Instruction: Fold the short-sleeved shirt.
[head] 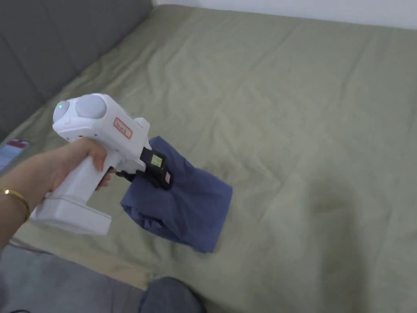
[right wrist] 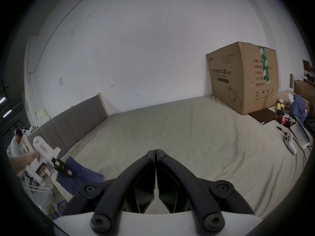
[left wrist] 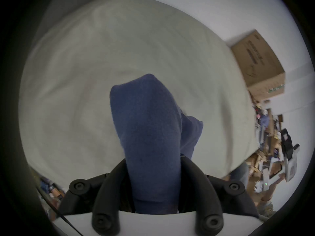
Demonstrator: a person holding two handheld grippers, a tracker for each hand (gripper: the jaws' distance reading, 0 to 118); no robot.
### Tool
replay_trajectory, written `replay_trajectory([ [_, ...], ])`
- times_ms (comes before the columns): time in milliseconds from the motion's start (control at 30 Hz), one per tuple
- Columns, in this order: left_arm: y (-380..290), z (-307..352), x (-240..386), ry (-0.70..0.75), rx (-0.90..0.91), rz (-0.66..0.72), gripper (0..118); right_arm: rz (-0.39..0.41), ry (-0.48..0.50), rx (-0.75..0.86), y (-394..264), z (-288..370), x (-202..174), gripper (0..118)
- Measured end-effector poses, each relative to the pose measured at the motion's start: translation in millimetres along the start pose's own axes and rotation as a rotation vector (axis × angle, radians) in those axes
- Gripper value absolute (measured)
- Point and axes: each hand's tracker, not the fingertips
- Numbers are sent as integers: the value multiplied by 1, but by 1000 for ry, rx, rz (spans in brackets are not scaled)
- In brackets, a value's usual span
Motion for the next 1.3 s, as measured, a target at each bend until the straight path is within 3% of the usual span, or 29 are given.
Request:
replay_trajectory([
  [200, 36, 29, -90, 260, 5, 42, 26, 32, 19, -41, -5, -25, -26, 0],
  [267, 46, 30, -112, 374, 13, 32, 40, 44, 23, -52, -5, -34, -33, 0],
  [333, 52, 33, -124, 519, 51, 0, 71, 47, 30, -58, -5, -40, -37, 0],
  [367, 52, 36, -128, 596, 84, -20, 80, 48, 35, -59, -4, -43, -39, 0],
  [500, 53, 58, -128, 700, 262, -20, 83, 57, 45, -60, -1, -47, -41, 0],
  [567, 51, 77, -111, 675, 379, 19, 74, 72, 51, -54, 3, -42, -39, 0],
  [600, 47, 86, -98, 647, 460, 24, 62, 77, 52, -48, 6, -39, -37, 0],
  [633, 42, 98, -82, 611, 557, 10, 42, 81, 51, -35, 10, -34, -34, 0],
  [667, 36, 109, -63, 593, 658, -9, 34, 83, 44, -22, 15, -30, -31, 0],
  [833, 9, 134, 34, 552, 976, -73, 6, 130, 5, 45, 43, -6, -16, 0],
  [1100, -58, 128, 184, 324, 1206, -220, 0, 174, -70, 169, 70, 54, 4, 0],
  [1300, -114, 95, 263, 219, 1251, -322, 0, 218, -125, 217, 67, 89, 17, 0],
])
